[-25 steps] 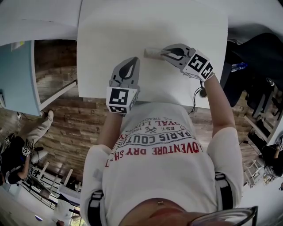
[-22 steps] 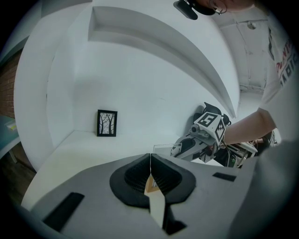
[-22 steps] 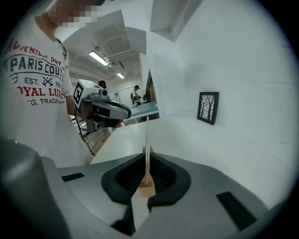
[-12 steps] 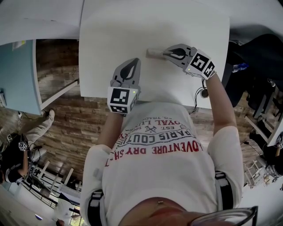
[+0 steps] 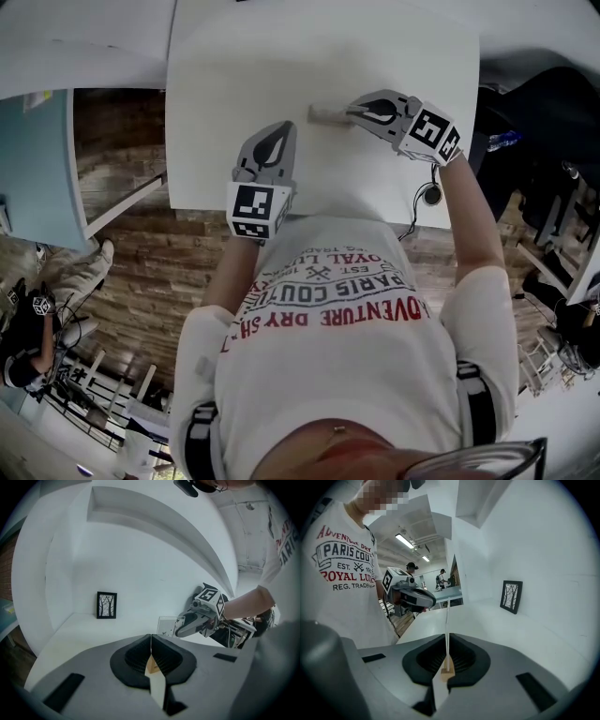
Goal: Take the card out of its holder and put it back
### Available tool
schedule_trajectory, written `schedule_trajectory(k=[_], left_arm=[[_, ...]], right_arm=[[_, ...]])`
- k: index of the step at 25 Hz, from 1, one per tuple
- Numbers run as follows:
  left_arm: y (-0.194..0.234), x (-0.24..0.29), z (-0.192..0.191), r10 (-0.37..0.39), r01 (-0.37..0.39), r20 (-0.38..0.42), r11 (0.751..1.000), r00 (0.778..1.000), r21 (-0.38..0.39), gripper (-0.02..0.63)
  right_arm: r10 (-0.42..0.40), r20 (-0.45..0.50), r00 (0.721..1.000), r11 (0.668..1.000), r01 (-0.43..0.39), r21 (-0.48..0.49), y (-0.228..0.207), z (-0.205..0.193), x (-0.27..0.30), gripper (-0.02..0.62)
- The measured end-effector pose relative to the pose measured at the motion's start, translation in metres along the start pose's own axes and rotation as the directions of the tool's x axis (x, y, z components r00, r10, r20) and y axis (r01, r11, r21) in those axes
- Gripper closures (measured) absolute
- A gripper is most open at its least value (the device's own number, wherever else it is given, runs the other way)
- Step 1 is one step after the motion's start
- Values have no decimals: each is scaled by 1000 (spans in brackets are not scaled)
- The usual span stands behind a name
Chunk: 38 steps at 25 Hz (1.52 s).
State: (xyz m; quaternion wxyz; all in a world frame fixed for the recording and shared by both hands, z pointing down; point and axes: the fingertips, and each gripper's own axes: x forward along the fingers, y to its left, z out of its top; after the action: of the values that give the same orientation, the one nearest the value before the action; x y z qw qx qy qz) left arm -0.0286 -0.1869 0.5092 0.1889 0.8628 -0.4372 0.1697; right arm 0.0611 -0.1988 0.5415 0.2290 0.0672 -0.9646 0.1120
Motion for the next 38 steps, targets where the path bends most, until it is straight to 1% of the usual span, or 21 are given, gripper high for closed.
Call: schedule_trajectory(k=[7, 11, 16, 18, 20, 24, 27, 29, 31, 34, 35, 38], left_arm=[[0, -2, 8, -20, 20, 17, 1000, 1000, 12, 581], [2, -5, 17, -33, 32, 42, 999, 999, 28, 581], [0, -10, 30, -31, 28, 74, 999, 997, 46, 581], [-2, -11, 33, -34, 30, 81, 998, 996, 46, 581], [-3, -12, 36, -40, 36, 87, 998, 995, 46, 581], [-4, -9, 45, -45, 39, 101, 997, 994, 62, 581], [-9, -8, 50, -33, 24, 105, 996, 994, 81, 581], [-13, -7, 54, -30, 20, 115, 996, 993, 89, 581], [-16, -8, 58, -37, 26, 124, 996, 992, 86, 581], [-20, -11, 59, -56, 48, 131, 997, 990, 64, 581], [-21, -12, 59, -57, 49, 133, 997, 990, 63, 581], [-23, -14, 59, -50, 41, 130, 997, 990, 67, 581]], right_arm=[[-33, 0, 999, 998, 33, -58, 3, 23, -11, 561], [-80, 23, 996, 993, 82, -83, 8, 36, -16, 561], [-131, 56, 990, 986, 136, -95, 13, 51, -28, 561], [-169, 65, 983, 980, 175, -91, 14, 54, -35, 561], [-238, 67, 969, 967, 243, -72, 12, 55, -43, 561], [-403, 52, 914, 915, 403, 23, 4, 43, -57, 561], [-502, 37, 864, 861, 496, 112, 3, 28, -65, 561], [-569, 43, 821, 811, 553, 191, 3, 20, -73, 561], [-622, 51, 782, 765, 592, 256, 5, 15, -79, 561], [-689, 47, 723, 701, 648, 299, 7, 12, -87, 561], [-716, 37, 697, 670, 672, 315, 8, 11, -90, 561], [-791, -11, 612, 563, 735, 378, 10, 6, -102, 561]])
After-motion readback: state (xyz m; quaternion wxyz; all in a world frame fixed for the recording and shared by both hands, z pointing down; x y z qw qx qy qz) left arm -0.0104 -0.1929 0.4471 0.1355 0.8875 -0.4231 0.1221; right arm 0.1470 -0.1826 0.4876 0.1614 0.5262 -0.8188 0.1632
